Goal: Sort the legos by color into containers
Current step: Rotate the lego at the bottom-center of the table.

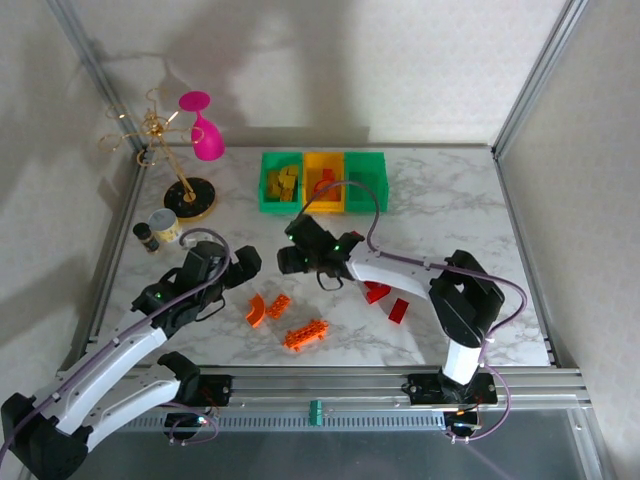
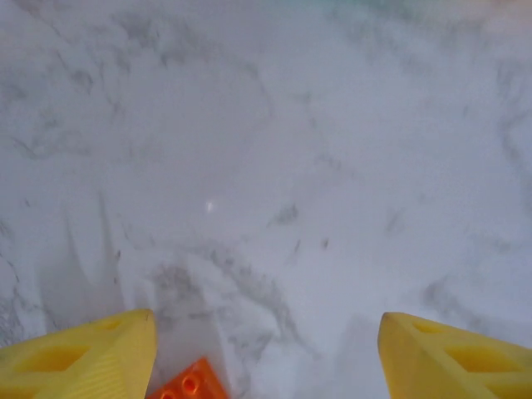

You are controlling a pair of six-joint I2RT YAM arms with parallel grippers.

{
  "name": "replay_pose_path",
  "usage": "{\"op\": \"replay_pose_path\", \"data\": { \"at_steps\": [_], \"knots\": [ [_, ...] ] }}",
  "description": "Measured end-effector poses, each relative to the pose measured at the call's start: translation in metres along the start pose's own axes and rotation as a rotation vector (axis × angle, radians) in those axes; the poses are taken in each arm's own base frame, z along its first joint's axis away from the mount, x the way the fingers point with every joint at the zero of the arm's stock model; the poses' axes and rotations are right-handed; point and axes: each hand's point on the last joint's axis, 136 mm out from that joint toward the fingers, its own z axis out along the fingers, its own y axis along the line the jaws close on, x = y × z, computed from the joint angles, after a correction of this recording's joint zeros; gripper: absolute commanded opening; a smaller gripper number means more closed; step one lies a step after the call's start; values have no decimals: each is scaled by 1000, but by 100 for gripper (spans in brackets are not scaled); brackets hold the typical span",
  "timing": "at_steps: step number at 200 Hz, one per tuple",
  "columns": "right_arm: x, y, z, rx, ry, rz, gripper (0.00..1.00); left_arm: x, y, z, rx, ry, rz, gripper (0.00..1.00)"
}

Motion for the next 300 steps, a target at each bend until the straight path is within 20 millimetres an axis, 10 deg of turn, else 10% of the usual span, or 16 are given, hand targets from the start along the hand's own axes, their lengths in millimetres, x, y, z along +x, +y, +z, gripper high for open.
{"op": "replay_pose_path", "data": {
  "at_steps": [47,100,193,300],
  "knots": [
    [65,21,2,12,90,68,76,-3,9,-13,-10,-27,-29,100],
    [89,41,5,12,105,127,76,1,19,-21,-23,-22,-49,100],
    [95,35,42,118,90,152,78,2,25,-28,-28,-26,-69,100],
    [103,31,40,216,60,119,76,0,27,-29,-38,-38,-73,100]
  ]
}}
